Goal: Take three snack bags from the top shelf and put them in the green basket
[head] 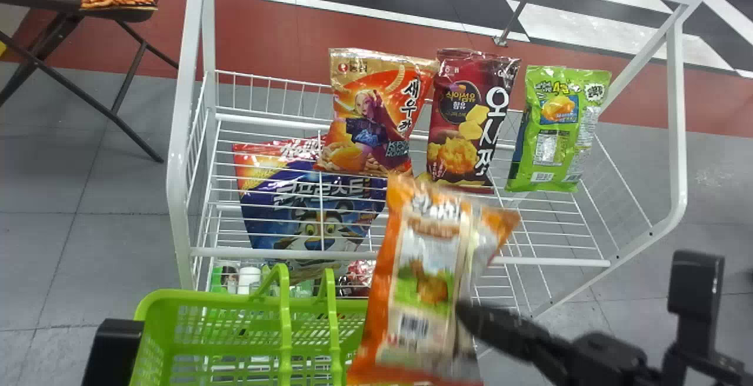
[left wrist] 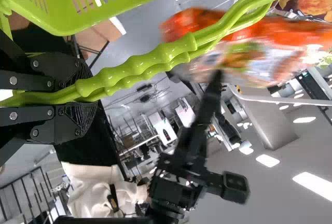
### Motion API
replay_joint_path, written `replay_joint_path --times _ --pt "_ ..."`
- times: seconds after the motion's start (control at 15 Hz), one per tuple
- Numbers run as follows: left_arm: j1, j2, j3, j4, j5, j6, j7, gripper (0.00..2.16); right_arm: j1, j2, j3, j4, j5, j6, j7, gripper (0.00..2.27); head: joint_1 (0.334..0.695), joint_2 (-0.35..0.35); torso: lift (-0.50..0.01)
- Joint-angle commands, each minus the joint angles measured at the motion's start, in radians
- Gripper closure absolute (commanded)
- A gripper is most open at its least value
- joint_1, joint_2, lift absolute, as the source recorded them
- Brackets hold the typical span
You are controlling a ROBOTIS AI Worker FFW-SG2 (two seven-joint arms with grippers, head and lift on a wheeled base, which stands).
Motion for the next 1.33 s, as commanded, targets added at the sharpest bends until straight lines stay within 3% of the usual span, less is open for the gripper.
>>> replay_joint_path --times 0.0,0.13,0.27,0.53,0.73,0.87,1.0,1.07,1.13,1.2,1.27 --pt "-0.008 0.0 -0.011 0.002 -0.009 0.007 0.009 1.05 -0.02 0.003 -0.032 0.027 -0.021 0.107 0.071 2.04 0.695 -0.35 -0.029" --pt "-0.008 0.0 -0.018 0.0 -0.012 0.01 0.019 1.06 -0.022 0.003 0.029 0.082 -0.007 0.107 0.096 2.04 0.695 -0.35 -0.029" --pt "-0.008 0.003 -0.024 -0.001 -0.012 0.023 0.02 1.06 -0.022 0.003 0.147 0.139 0.073 0.107 0.09 2.04 0.695 -0.35 -0.029" --pt "0.0 0.008 -0.031 -0.006 -0.012 0.029 0.02 1.06 -0.022 -0.049 0.37 0.288 0.19 0.107 0.059 2.04 0.695 -0.35 -0.029" --pt "0.001 0.009 -0.041 -0.02 -0.013 0.053 0.025 1.06 -0.022 -0.079 0.505 0.34 0.288 0.096 -0.029 2.04 0.695 -0.35 -0.029" --pt "0.001 0.009 -0.047 -0.02 -0.015 0.053 0.028 1.06 -0.029 -0.13 0.628 0.374 0.397 -0.014 -0.044 2.04 0.695 -0.35 -0.029" --pt "0.001 0.009 -0.054 -0.018 -0.021 0.053 0.028 1.05 -0.016 -0.142 0.721 0.407 0.486 -0.226 -0.07 2.02 0.695 -0.35 -0.029" --pt "0.003 0.011 -0.058 -0.021 -0.021 0.053 0.028 1.06 -0.016 -0.139 0.729 0.42 0.473 -0.29 -0.09 1.84 0.695 -0.35 -0.029" --pt "0.006 0.011 -0.058 -0.023 -0.021 0.053 0.026 1.06 -0.016 -0.136 0.73 0.427 0.458 -0.349 -0.108 1.29 0.695 -0.35 -0.029" --pt "0.007 0.012 -0.056 -0.026 -0.021 0.053 0.026 1.06 -0.008 -0.136 0.73 0.434 0.453 -0.419 -0.13 0.38 0.695 -0.35 -0.029" --pt "0.009 0.014 -0.051 -0.027 -0.021 0.053 0.025 1.06 -0.002 -0.138 0.721 0.43 0.455 -0.447 -0.153 0.0 0.695 -0.35 -0.029"
